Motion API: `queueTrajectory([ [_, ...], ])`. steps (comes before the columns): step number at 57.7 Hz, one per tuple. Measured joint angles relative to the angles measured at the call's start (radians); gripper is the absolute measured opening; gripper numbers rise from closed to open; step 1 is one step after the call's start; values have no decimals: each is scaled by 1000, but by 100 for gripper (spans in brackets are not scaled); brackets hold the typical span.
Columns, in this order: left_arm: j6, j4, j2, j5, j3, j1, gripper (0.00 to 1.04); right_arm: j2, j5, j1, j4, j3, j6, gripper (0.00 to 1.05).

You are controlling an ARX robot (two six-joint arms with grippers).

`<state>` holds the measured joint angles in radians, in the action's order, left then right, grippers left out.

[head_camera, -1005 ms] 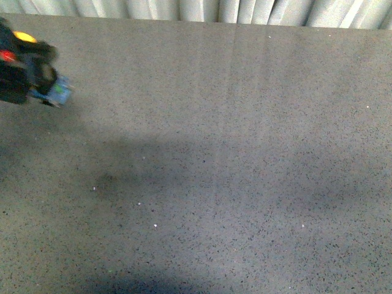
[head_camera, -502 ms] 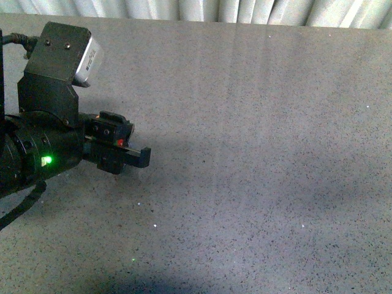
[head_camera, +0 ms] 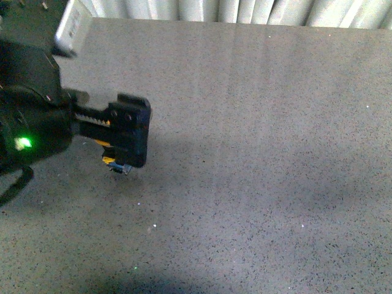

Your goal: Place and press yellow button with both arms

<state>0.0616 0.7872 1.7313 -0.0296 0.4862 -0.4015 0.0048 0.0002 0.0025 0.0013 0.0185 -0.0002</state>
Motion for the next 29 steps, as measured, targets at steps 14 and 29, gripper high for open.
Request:
queueTrajectory([
  [14,23,-148,-315,-134,-10,112,96,0,0,0,0,0,0,96],
  [29,-41,-40,-710,51,-245,372,54,337,-153,-2,-327,185,-89,96],
])
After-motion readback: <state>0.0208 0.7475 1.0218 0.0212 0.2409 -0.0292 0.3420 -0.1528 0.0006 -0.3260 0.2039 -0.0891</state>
